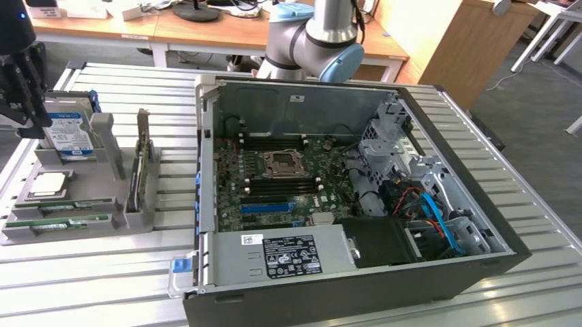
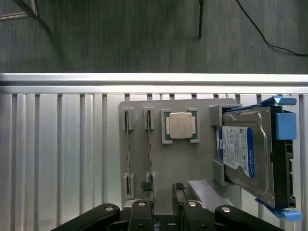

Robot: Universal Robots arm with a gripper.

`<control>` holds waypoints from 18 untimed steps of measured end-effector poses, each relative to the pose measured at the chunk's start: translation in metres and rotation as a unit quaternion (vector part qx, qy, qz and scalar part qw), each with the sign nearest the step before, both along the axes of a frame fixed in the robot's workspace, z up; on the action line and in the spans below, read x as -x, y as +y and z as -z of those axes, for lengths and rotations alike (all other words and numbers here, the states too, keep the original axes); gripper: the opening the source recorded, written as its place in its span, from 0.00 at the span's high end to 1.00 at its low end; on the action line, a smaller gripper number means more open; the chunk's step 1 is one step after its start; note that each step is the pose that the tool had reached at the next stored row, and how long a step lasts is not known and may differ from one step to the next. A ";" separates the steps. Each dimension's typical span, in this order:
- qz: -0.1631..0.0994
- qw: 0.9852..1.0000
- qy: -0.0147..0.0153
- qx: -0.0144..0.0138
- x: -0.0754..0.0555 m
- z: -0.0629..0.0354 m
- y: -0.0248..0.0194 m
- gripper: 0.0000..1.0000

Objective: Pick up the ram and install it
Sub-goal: 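Pick up the ram and move it above insertion slot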

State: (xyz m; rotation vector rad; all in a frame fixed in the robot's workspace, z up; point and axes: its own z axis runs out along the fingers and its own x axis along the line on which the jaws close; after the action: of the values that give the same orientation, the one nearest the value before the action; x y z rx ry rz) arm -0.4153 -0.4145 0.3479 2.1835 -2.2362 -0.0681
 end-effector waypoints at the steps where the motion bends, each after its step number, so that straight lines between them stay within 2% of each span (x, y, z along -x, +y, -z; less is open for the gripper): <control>1: 0.000 1.000 0.000 0.000 0.000 0.0012 0.0000 0.70; 18: -0.005 1.000 0.000 0.000 0.000 0.0248 0.0000 0.70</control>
State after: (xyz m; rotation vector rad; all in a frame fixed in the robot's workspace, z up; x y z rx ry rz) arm -0.4153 -0.4145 0.3230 2.1941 -2.2255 -0.0679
